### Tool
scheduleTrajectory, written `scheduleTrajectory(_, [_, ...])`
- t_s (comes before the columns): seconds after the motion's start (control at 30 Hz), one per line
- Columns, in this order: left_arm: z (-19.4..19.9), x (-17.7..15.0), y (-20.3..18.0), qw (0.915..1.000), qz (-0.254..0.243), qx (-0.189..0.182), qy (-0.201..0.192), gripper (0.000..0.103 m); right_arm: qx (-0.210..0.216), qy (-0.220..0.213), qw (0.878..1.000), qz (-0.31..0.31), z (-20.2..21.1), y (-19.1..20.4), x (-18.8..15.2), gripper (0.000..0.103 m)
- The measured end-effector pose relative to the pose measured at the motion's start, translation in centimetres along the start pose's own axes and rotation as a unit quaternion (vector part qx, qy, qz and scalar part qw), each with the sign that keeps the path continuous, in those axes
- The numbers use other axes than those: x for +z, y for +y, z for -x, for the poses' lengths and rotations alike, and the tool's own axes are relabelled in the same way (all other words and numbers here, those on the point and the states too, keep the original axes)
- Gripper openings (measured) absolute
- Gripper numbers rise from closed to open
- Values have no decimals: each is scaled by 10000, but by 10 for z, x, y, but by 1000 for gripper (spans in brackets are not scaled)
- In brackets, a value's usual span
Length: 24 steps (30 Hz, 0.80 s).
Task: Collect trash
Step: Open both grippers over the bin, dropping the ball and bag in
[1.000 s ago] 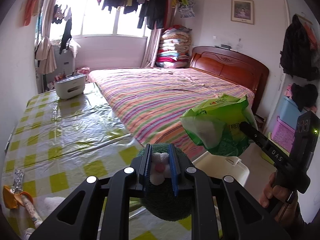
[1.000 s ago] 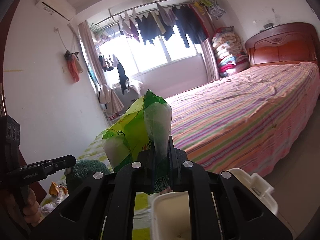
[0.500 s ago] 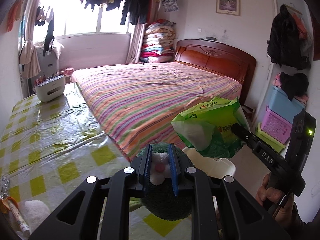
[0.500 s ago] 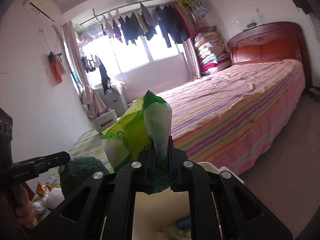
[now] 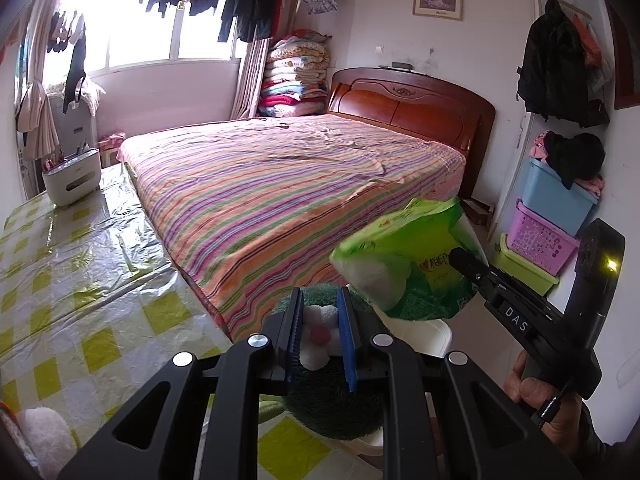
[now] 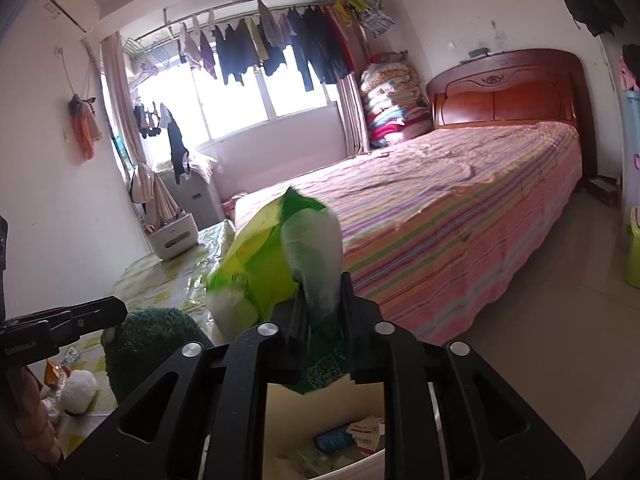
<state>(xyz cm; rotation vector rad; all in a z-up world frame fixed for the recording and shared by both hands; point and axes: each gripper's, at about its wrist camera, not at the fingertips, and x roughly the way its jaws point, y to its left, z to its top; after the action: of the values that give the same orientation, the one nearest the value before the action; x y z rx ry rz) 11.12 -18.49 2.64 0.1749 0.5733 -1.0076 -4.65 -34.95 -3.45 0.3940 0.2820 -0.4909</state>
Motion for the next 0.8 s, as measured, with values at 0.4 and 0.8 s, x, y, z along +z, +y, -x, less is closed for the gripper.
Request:
scheduleTrajectory(0.4, [-21, -2, -6, 9998, 20, -88, 199, 17, -80, -319, 9992, -242, 19, -4, 3, 66])
scheduleTrajectory(0.8, [-30, -5, -18, 9996, -152, -44, 240, 34, -43, -378, 9988, -318, 21, -2, 3, 68])
